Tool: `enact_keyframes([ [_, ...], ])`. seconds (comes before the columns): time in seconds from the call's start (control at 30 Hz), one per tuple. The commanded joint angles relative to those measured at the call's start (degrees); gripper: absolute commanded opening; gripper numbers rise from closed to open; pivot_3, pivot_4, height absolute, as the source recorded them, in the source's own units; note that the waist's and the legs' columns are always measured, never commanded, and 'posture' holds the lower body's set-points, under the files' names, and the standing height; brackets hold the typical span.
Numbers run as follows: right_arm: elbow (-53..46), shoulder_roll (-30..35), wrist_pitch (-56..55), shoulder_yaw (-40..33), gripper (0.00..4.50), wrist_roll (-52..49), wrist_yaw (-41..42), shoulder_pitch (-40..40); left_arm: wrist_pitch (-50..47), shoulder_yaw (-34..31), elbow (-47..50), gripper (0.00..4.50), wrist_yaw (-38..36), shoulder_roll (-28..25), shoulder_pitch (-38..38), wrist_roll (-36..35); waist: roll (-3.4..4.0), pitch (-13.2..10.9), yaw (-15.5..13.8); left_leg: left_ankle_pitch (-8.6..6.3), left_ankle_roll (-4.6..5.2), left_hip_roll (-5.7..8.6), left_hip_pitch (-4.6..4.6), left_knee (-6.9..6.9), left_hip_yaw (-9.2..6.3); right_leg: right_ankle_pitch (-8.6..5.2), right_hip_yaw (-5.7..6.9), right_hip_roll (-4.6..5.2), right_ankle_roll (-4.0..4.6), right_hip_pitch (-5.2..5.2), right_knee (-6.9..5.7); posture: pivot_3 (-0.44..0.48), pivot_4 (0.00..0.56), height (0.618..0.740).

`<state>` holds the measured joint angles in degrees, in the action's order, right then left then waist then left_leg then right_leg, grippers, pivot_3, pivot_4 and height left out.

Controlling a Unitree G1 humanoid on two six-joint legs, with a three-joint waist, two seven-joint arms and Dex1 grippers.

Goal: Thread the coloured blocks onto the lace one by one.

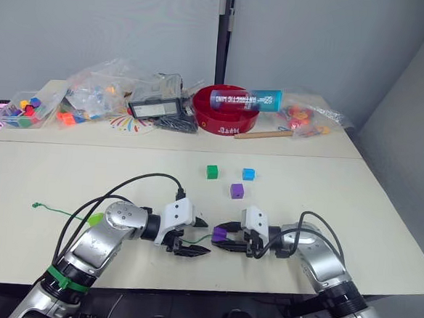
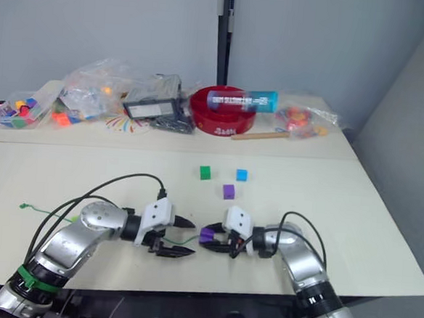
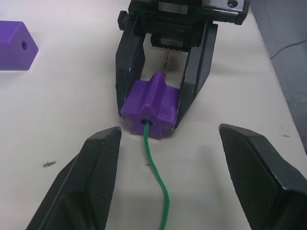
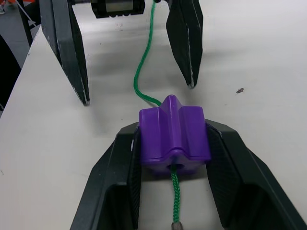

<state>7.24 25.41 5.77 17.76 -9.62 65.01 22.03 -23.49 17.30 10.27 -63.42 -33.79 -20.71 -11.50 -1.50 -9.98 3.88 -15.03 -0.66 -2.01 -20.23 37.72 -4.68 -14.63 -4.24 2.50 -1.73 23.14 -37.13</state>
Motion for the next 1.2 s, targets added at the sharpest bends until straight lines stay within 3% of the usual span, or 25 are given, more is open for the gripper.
enact_keyframes([
  [0.03,0.43,0.68,2.77,1.34,2.71,1.02,0.34,-1.07,2.08,0.92,-0.65,3.45,0.30,1.12,-1.77,0.57,0.00,0.00,-0.07,0.00,0.00,0.00,-0.01,0.00,0.00,0.00,0.01,0.00,0.00,0.00,0.00,0.000,0.150,0.740],
  [0.2,-4.60,2.46,5.01,-1.33,4.47,-1.21,0.34,-1.41,3.64,1.87,-3.16,3.45,-0.55,1.94,-3.14,0.91,0.00,0.00,-0.09,0.00,0.00,0.01,-0.05,0.00,0.00,0.02,0.00,0.01,0.03,0.02,0.02,0.000,0.150,0.740],
  [0.57,-17.12,11.64,11.16,-8.94,4.47,-4.16,-1.95,-7.10,9.91,5.40,-12.73,3.45,-3.71,6.55,-7.77,2.74,0.05,-0.06,-1.60,-0.02,0.02,0.08,-0.26,0.03,0.00,0.07,0.02,0.08,0.11,0.11,0.14,0.000,0.150,0.740],
  [0.87,-21.72,13.88,12.55,-10.46,4.47,-4.61,-3.99,-11.46,15.21,6.88,-20.08,3.45,-5.86,9.48,-10.72,4.99,0.05,-0.07,-1.40,-0.03,0.04,0.08,-0.25,0.03,0.01,-0.01,0.02,0.07,-0.02,0.10,0.13,0.000,0.150,0.740],
  [1.1,-19.87,14.22,10.28,-9.09,4.50,-2.21,-4.80,-12.56,17.29,6.84,-22.30,1.39,-6.03,10.45,-11.44,6.07,0.05,-0.07,-1.51,-0.03,0.04,0.09,-0.26,0.03,0.01,-0.04,0.02,0.08,-0.08,0.10,0.14,0.000,0.150,0.740],
  [1.2,-18.58,14.54,9.16,-8.91,4.50,-1.34,-4.59,-13.00,17.38,6.90,-21.92,1.38,-6.59,10.33,-11.28,6.22,0.05,-0.07,-1.51,-0.03,0.04,0.09,-0.26,0.03,0.01,-0.04,0.02,0.08,-0.07,0.10,0.15,0.000,0.150,0.740],
])
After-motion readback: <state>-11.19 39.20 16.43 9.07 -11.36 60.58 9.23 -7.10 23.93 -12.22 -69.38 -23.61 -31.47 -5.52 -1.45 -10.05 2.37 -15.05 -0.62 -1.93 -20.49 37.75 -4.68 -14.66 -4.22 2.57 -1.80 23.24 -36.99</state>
